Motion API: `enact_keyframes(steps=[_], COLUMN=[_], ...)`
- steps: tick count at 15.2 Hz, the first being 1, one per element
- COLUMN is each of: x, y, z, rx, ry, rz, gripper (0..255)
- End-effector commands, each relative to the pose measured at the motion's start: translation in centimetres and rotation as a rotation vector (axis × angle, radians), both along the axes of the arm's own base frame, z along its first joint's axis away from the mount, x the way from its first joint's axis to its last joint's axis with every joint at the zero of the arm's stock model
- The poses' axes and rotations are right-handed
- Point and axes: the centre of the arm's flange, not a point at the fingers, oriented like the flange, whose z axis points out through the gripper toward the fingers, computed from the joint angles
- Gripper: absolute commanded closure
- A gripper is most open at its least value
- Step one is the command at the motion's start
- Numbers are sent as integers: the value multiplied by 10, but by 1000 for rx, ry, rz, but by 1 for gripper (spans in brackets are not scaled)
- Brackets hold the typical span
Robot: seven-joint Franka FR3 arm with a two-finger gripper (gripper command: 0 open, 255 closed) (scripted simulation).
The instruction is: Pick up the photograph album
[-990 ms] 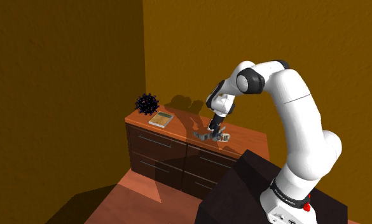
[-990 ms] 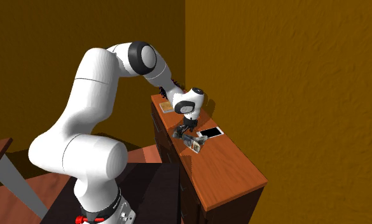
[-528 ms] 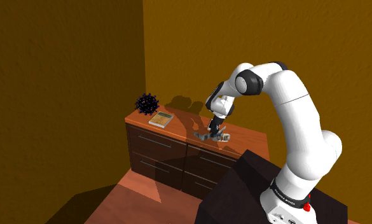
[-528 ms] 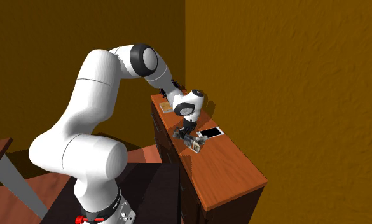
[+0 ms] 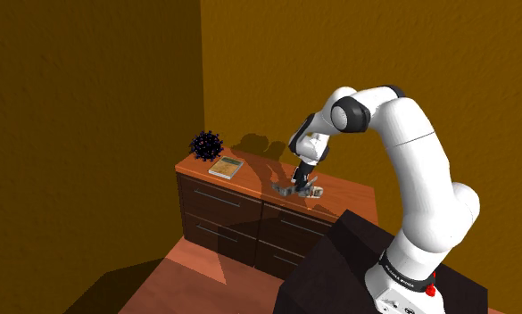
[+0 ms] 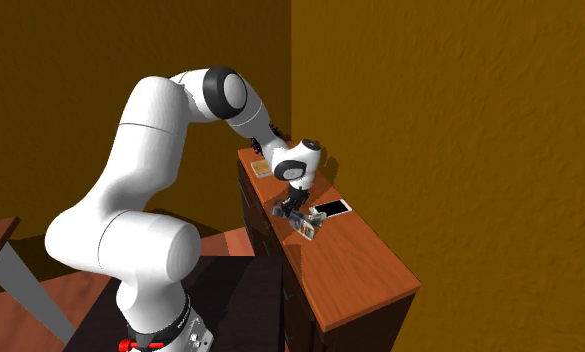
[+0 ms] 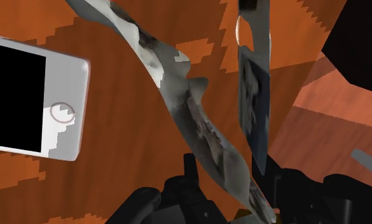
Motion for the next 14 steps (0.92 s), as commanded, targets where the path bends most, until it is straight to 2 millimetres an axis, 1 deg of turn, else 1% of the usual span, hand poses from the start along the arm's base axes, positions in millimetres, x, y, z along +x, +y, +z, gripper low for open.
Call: enact_keyframes(steps=[1,13,14], x=[1,1,1], y=[0,0,0], z=[9,72,73], rx=[0,0,0], ry=[0,0,0], rz=[0,0,0], gripper=[255,255,255])
